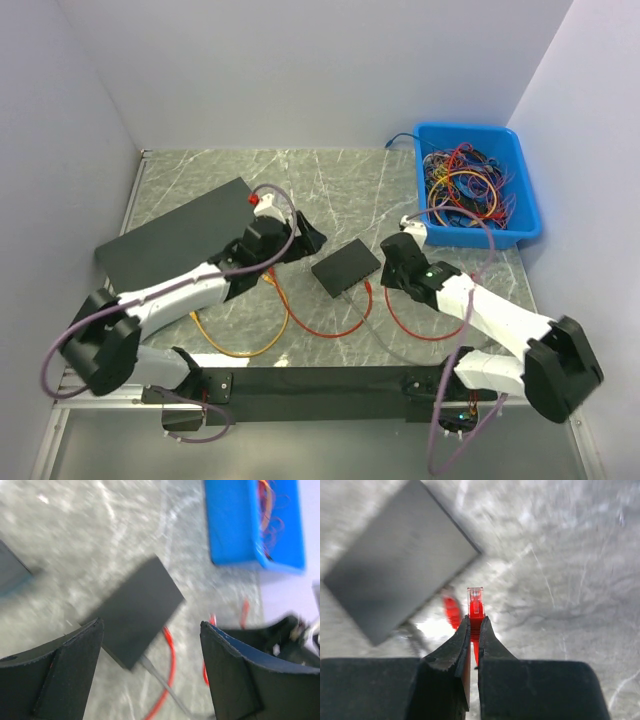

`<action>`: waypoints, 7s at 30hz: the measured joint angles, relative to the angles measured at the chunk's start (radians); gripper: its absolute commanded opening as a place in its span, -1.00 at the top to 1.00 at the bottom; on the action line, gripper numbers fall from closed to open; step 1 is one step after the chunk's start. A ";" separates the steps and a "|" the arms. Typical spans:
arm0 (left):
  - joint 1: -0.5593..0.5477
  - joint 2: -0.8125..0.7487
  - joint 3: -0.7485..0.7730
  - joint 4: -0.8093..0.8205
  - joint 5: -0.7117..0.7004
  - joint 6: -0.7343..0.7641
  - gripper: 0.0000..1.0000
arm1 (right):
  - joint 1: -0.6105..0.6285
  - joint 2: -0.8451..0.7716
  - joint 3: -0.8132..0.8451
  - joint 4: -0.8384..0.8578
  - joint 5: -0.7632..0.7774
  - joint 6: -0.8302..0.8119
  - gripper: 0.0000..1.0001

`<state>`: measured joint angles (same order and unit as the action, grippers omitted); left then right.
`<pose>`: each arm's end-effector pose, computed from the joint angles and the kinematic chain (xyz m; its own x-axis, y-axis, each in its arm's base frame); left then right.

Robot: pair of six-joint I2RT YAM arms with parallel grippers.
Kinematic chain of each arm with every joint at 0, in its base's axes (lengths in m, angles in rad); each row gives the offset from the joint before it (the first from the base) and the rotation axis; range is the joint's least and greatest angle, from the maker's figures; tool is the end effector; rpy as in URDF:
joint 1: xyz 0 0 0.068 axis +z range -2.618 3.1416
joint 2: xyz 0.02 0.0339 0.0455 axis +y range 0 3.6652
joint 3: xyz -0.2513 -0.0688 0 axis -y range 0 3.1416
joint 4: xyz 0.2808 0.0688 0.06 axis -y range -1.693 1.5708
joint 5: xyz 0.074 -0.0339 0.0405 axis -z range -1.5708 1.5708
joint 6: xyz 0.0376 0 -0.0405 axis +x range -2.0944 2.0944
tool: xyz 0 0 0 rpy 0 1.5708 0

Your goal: Insert the plug into the switch port

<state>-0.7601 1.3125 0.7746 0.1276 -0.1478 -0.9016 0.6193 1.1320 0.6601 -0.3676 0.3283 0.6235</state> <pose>0.2427 -0.2231 0.2198 -0.6371 -0.4647 -0.6149 0.1353 0.7180 -0.6828 0.2219 0.1433 0.1852 -0.7105 0.1723 -0.6823 0.0502 0.9795 0.1951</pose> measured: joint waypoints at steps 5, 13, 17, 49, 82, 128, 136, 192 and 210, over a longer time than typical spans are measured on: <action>0.082 0.127 0.046 0.037 0.075 0.046 -0.62 | -0.013 0.144 0.001 -0.012 -0.029 0.004 1.00; 0.106 0.342 0.172 0.094 0.195 0.119 -0.59 | -0.013 0.227 0.006 -0.003 -0.092 -0.015 1.00; 0.121 0.462 0.277 0.105 0.247 0.153 -0.55 | -0.013 0.302 0.049 0.006 -0.142 -0.036 1.00; 0.129 0.728 0.381 0.205 0.468 0.200 -0.46 | -0.005 0.385 0.127 0.040 -0.206 -0.106 1.00; 0.126 0.775 0.450 0.177 0.493 0.344 -0.38 | 0.102 0.496 0.272 -0.014 -0.127 -0.157 1.00; 0.167 0.680 0.299 0.224 0.457 0.486 -0.30 | 0.253 0.667 0.479 -0.102 -0.025 -0.413 1.00; 0.170 0.680 0.309 0.208 0.470 0.494 -0.29 | 0.248 0.699 0.528 -0.154 -0.019 -0.436 1.00; 0.178 0.727 0.270 0.412 0.411 0.382 -0.29 | 0.206 0.757 0.575 -0.130 0.024 -0.281 1.00; 0.134 0.748 0.331 0.349 0.394 0.420 -0.28 | 0.180 0.688 0.478 -0.064 0.044 -0.378 1.00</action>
<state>-0.6262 2.0605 1.1057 0.4767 0.2459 -0.4816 0.7998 1.8202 1.1385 -0.4313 0.3721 0.2451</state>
